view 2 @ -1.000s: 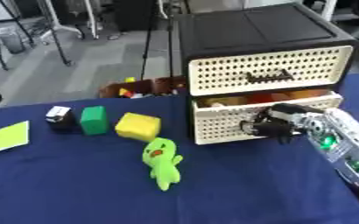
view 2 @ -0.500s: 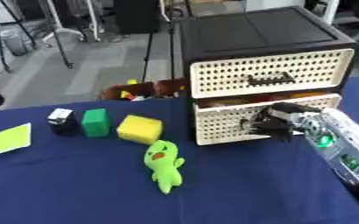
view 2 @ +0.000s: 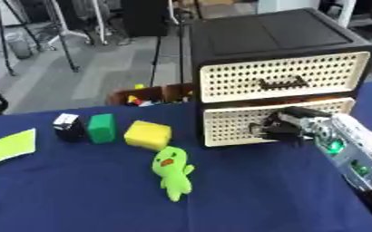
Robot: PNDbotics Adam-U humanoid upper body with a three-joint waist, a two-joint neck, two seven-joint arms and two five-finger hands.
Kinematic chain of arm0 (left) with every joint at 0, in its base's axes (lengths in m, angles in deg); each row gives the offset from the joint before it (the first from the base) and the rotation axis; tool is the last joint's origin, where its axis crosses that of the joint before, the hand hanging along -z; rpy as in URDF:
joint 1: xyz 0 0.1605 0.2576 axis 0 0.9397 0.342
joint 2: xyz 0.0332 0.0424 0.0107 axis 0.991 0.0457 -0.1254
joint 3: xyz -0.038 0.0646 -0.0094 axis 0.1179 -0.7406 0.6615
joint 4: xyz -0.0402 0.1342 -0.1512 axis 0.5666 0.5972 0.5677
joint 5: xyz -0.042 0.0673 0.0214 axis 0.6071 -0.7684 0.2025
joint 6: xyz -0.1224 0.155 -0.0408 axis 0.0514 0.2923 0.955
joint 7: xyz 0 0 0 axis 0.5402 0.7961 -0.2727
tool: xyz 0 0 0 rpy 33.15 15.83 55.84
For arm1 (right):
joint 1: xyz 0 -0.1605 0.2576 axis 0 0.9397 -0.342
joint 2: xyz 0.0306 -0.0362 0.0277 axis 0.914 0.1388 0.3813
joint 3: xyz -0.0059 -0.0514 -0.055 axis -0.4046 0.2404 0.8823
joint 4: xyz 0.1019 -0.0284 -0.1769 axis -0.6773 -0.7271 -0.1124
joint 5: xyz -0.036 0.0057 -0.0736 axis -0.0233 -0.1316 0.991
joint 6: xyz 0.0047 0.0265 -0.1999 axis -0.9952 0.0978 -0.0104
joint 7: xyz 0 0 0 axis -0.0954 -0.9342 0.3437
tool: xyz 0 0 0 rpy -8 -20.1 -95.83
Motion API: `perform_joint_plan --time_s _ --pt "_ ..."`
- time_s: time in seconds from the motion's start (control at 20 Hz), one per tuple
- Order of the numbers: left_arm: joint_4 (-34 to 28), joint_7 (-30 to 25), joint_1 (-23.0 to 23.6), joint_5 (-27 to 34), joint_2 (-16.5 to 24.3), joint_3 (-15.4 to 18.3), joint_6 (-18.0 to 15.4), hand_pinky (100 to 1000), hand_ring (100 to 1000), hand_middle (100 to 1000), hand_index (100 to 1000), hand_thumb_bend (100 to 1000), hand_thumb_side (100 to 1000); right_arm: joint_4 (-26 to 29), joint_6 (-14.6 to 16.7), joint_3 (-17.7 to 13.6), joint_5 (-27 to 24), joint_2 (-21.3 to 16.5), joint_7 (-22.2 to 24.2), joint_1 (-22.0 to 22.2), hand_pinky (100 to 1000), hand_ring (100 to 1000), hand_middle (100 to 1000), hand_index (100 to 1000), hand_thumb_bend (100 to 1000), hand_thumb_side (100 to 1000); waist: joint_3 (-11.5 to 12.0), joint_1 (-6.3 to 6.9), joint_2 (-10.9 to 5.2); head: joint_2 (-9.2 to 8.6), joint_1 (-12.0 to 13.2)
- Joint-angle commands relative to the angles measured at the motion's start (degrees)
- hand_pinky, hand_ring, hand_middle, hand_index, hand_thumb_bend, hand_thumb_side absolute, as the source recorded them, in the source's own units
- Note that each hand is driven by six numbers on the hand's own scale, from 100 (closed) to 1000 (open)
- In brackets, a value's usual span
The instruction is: Pick up objects from table and place into drawer.
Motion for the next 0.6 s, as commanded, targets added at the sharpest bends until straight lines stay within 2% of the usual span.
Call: perform_joint_plan --time_s 0.05,0.35,0.6 --pt "-1.02 -0.29 -0.41 0.25 0.6 0.21 -0.08 515 632 629 824 401 992 -0.81 0.06 0.84 -0.95 0.44 0.45 0.01 566 799 856 879 226 988 0.12 0.01 -0.51 -0.68 -0.09" --pt "-1.02 -0.41 -0.33 0.33 0.57 0.28 -0.06 516 633 630 824 400 992 0.06 0.01 0.88 -0.92 -0.19 1.25 0.55 565 802 858 870 222 986 -0.46 0.02 -0.61 -0.44 0.05" --pt "-1.02 -0.48 -0.21 0.34 0.7 0.36 -0.03 517 633 630 825 400 990 3.99 0.24 0.44 -1.45 -2.32 2.16 2.51 529 828 883 895 252 991 -1.17 0.1 -1.07 -0.15 0.3"
